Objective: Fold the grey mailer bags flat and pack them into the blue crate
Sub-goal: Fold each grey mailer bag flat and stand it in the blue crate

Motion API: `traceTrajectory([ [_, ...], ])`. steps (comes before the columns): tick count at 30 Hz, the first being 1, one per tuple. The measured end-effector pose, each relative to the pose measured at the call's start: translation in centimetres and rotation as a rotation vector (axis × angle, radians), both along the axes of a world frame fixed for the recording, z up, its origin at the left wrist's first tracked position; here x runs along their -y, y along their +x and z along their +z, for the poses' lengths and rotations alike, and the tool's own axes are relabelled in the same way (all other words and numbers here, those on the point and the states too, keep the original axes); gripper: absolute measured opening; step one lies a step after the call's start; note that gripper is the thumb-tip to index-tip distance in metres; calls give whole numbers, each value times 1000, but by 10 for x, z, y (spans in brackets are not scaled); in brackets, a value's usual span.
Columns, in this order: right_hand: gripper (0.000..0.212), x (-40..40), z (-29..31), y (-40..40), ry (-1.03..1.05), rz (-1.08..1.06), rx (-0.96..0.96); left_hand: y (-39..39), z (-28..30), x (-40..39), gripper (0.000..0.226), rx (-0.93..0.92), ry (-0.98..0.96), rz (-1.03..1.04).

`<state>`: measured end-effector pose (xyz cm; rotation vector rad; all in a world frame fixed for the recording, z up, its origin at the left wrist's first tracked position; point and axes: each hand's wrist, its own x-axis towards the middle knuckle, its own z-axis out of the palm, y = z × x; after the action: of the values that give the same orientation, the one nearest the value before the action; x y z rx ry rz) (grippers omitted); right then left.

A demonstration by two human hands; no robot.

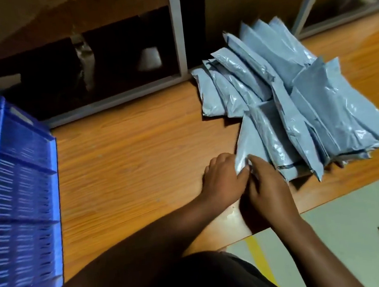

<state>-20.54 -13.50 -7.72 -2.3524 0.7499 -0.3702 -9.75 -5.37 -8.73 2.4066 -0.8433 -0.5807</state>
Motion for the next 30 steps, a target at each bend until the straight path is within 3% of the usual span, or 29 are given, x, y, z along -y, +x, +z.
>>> traceTrajectory([
  [3, 47, -4, -2, 11, 197, 103, -31, 25, 0, -26, 44, -87, 13, 67],
  [5, 50, -16, -3, 22, 292, 226, -54, 55, 4, -54, 38, -247, -19, 132],
  [8, 48, -37, 3, 44, 236, 421, 20, 109, 7, -108, 27, -368, 6, 103],
  [13, 49, -46, -1, 101, 11, 526, 147, 159, 18, -172, 61, -30, 192, 275],
  [16, 61, -52, -10, 141, -202, 632, 24, 141, 12, -175, 65, 123, 126, 299],
  [22, 64, -63, -39, 161, -485, 755, -205, 113, -26, -190, 71, 319, 294, 284],
  [25, 59, -64, -28, 163, -508, 676, -171, 116, -24, -189, 72, 438, 271, 284],
  [30, 55, -88, -34, 189, -394, 677, -167, 121, -21, -171, 73, 381, 213, 216],
])
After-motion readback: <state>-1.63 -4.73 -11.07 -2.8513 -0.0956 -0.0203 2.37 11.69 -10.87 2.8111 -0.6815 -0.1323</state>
